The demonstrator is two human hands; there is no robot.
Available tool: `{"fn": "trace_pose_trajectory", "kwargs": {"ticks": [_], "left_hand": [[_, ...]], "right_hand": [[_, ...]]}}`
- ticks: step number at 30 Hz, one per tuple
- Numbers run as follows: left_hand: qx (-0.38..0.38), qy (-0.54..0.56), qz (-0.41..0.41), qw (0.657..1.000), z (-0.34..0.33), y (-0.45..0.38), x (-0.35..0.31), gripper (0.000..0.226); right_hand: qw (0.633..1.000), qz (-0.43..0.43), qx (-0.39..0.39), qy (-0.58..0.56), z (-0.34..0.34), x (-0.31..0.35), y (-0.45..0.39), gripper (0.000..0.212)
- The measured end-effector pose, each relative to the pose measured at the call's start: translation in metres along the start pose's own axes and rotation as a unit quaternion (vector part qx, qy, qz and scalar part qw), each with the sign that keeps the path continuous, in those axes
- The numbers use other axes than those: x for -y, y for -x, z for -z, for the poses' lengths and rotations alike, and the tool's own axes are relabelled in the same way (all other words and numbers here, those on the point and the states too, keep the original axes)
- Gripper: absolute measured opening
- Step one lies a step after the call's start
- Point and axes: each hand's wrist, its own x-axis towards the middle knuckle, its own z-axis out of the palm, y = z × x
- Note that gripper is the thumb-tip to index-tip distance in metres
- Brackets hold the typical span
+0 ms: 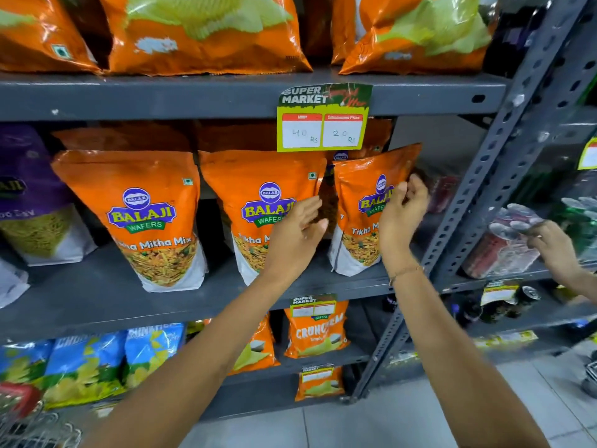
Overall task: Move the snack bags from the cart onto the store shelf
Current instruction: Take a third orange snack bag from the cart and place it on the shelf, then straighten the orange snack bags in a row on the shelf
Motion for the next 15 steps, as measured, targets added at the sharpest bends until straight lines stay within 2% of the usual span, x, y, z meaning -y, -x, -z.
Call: {"fn": "trace_pose_trajectory", "kwargs": {"ticks": [1,3,5,7,9,12,13,15], "left_hand": [[-0.017,-0.014,0.001,1.0,0.013,0.01,0.008,0.038],[-0.065,-0.025,0.014,0.997,0.045,0.03,0.026,0.026],[-0.125,0.034,0.052,0.99,0.08,0.054,0.046,0.022],[-0.195,0.062,0.108,0.973,0.118,0.08,0.071,0.033],[-0.255,0.039,0.15,0.954,0.158,0.098,0.099,0.041],[-0.324,0.022,0.206,0.923,0.207,0.098,0.13,0.046],[-0.315,-0.003,0.227,0.921,0.22,0.091,0.136,0.057],[-0.234,-0.047,0.265,0.934,0.237,0.075,0.149,0.088]], "right_hand": [[1.0,0.02,-0.001,-0.016,0.001,-0.002,0.026,0.023],[0.994,0.039,0.078,-0.063,-0.001,-0.004,0.09,0.013],[0.969,0.025,0.234,-0.08,-0.013,-0.009,0.147,0.013],[0.923,-0.012,0.382,-0.039,-0.036,-0.015,0.188,0.012],[0.883,-0.042,0.467,0.003,-0.065,-0.019,0.209,0.027],[0.844,-0.043,0.533,0.049,-0.099,-0.02,0.222,0.064],[0.832,-0.027,0.551,0.06,-0.107,-0.02,0.222,0.074],[0.802,0.0,0.592,0.085,-0.125,-0.027,0.221,0.09]]}}
